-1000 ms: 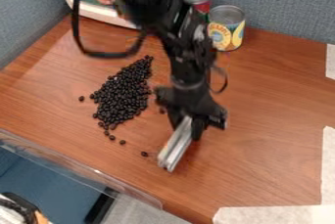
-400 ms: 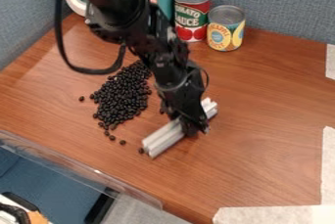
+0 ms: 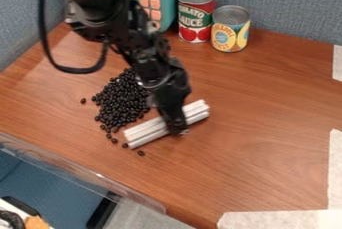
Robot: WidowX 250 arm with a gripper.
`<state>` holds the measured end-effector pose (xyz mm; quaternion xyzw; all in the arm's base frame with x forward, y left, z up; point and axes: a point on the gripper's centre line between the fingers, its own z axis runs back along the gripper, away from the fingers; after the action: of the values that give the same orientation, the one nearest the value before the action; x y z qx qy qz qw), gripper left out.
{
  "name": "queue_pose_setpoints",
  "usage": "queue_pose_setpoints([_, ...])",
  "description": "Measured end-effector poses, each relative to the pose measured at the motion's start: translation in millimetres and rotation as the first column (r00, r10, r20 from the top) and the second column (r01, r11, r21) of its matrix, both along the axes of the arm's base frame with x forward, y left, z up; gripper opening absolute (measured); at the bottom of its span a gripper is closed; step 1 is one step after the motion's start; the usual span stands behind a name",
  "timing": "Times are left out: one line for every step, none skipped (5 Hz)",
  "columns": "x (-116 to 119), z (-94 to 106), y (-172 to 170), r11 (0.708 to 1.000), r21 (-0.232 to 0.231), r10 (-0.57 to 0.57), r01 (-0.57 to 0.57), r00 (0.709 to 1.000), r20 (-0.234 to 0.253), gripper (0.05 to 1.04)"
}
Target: Sweep into pile
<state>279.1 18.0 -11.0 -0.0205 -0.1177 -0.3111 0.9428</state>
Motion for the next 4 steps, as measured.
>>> queue_pose_setpoints([-1,0.9,9,1.000,0.022,-0.004,0.004,1.000,-0.015,0.393])
queue_pose_setpoints([0,3.5,26,0.999,0.044,0.025,-0.024,0.999,-0.030,0.393])
queue_pose_setpoints([9,5.8,37,0.997,0.064,0.047,-0.045,0.999,-0.028,0.394])
queue_pose_setpoints([15,8.8,41,0.997,0.065,0.047,-0.045,0.999,-0.026,0.394])
